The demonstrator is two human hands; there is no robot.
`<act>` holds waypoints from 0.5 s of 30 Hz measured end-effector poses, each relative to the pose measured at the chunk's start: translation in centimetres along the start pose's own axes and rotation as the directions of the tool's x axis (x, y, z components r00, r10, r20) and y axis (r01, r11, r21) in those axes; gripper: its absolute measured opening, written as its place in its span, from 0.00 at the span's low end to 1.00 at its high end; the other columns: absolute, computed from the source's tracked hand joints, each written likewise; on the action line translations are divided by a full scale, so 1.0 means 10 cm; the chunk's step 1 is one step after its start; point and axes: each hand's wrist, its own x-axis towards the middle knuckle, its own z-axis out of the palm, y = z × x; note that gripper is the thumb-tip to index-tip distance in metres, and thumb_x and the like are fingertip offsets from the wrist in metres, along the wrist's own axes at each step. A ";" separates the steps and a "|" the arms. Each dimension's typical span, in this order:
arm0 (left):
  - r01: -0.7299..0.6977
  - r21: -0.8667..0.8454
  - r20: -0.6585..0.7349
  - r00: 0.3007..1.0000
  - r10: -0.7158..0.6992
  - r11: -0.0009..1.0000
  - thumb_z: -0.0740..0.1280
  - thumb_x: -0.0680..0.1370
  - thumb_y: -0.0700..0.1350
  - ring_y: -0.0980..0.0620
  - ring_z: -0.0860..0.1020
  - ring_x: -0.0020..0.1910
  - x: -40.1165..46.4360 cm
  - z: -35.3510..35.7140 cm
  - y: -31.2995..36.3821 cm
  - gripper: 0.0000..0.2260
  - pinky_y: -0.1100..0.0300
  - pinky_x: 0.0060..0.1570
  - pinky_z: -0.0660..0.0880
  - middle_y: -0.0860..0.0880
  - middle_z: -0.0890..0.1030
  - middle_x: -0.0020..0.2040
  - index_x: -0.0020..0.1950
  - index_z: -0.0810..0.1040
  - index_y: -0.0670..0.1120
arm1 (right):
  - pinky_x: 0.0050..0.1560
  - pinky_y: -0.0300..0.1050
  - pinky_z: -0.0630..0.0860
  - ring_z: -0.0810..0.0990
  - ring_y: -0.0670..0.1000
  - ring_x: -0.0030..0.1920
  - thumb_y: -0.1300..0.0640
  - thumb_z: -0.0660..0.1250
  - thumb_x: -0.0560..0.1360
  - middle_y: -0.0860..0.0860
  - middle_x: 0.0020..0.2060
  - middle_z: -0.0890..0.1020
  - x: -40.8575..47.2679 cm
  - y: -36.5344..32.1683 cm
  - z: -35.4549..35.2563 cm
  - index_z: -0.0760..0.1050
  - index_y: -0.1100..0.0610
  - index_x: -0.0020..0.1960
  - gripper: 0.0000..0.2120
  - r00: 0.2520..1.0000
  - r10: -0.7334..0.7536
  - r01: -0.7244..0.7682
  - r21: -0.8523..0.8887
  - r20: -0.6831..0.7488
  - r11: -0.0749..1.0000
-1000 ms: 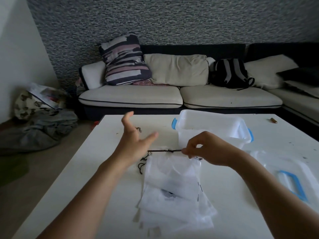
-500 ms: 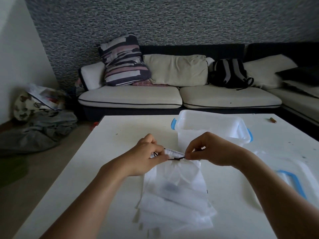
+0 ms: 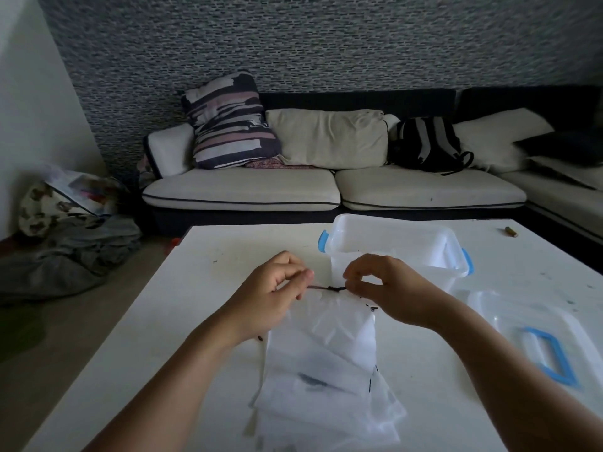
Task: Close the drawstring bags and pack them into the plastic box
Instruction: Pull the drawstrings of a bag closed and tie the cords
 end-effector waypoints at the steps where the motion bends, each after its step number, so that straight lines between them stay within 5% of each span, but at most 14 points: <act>1: -0.024 -0.068 -0.013 1.000 0.023 0.997 0.63 0.81 0.54 0.56 0.76 0.43 0.00 0.01 0.03 0.18 0.64 0.48 0.70 0.54 0.75 0.45 0.35 0.76 0.46 | 0.43 0.34 0.74 0.79 0.42 0.41 0.56 0.69 0.78 0.47 0.42 0.83 0.01 0.00 0.01 0.81 0.56 0.45 0.06 1.000 0.008 -0.008 -0.006 0.003 1.000; 5: 0.009 -0.262 0.052 0.999 0.004 0.965 0.64 0.79 0.52 0.63 0.78 0.44 -0.01 0.11 0.17 0.18 0.71 0.51 0.70 0.58 0.83 0.45 0.47 0.82 0.36 | 0.38 0.40 0.74 0.77 0.44 0.33 0.52 0.70 0.77 0.48 0.33 0.82 0.02 -0.05 0.09 0.80 0.56 0.39 0.11 0.999 -0.005 0.002 -0.085 -0.033 0.996; 11: 0.149 -0.289 0.125 0.985 -0.117 0.946 0.59 0.85 0.45 0.56 0.77 0.43 -0.03 0.09 0.15 0.14 0.66 0.49 0.72 0.49 0.84 0.47 0.44 0.80 0.47 | 0.36 0.38 0.69 0.73 0.45 0.34 0.56 0.66 0.79 0.48 0.32 0.79 0.01 -0.13 0.14 0.77 0.55 0.39 0.10 1.000 0.008 -0.010 -0.106 -0.018 0.994; 15: 0.198 -0.262 0.116 0.978 -0.173 0.944 0.56 0.86 0.43 0.57 0.70 0.34 -0.02 0.14 0.15 0.13 0.72 0.34 0.67 0.53 0.81 0.41 0.48 0.78 0.45 | 0.39 0.38 0.73 0.76 0.44 0.34 0.58 0.63 0.80 0.45 0.34 0.80 0.00 -0.18 0.18 0.78 0.56 0.41 0.10 0.995 0.099 -0.100 0.054 0.008 0.994</act>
